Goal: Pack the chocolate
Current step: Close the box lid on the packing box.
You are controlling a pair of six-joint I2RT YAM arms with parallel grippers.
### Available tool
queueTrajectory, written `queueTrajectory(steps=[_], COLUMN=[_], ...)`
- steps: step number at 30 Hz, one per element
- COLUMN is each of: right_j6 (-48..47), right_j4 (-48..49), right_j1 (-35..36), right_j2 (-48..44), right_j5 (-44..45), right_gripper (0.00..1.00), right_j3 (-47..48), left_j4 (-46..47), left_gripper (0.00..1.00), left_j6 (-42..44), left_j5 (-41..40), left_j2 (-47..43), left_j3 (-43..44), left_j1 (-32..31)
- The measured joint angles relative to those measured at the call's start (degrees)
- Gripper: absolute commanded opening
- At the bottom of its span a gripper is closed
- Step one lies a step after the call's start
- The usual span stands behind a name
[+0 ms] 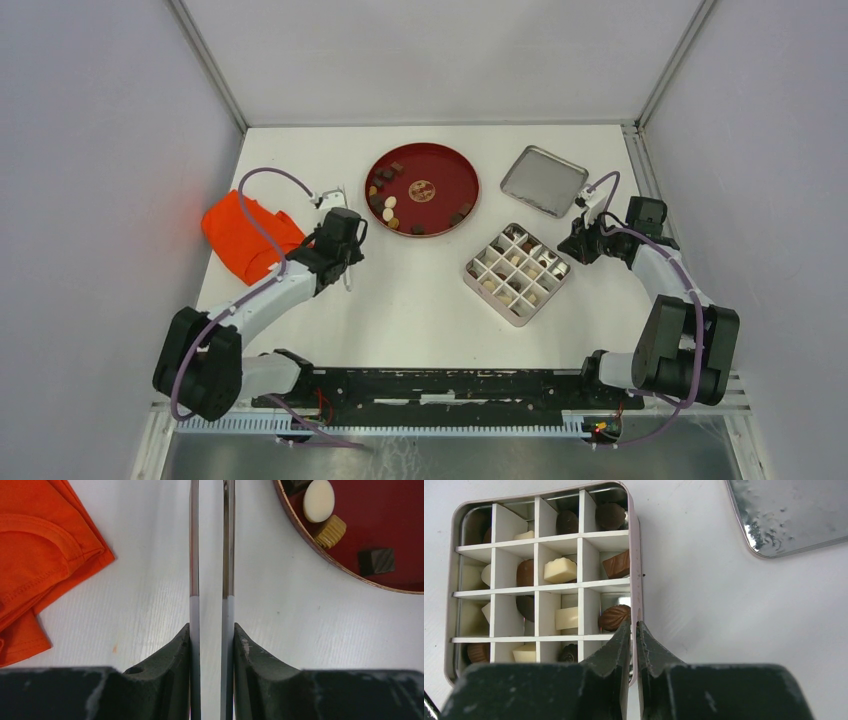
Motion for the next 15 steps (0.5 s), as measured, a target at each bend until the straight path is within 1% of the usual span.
queueTrajectory(steps=[8, 15], right_j6=[0.00, -0.17], right_j4=[-0.09, -0.44], right_j1=[0.02, 0.13], right_j2=[0.00, 0.00], right_j5=[0.00, 0.00], right_gripper=[0.13, 0.13], right_j3=[0.00, 0.00], left_j4=[3.08, 5.42], left_gripper=[0.02, 0.04], left_j6=[-2.62, -5.18], left_j5=[3.08, 4.46], left_j2=[7.23, 11.23], left_j3=[-0.81, -1.20], left_j1=[1.88, 2.54])
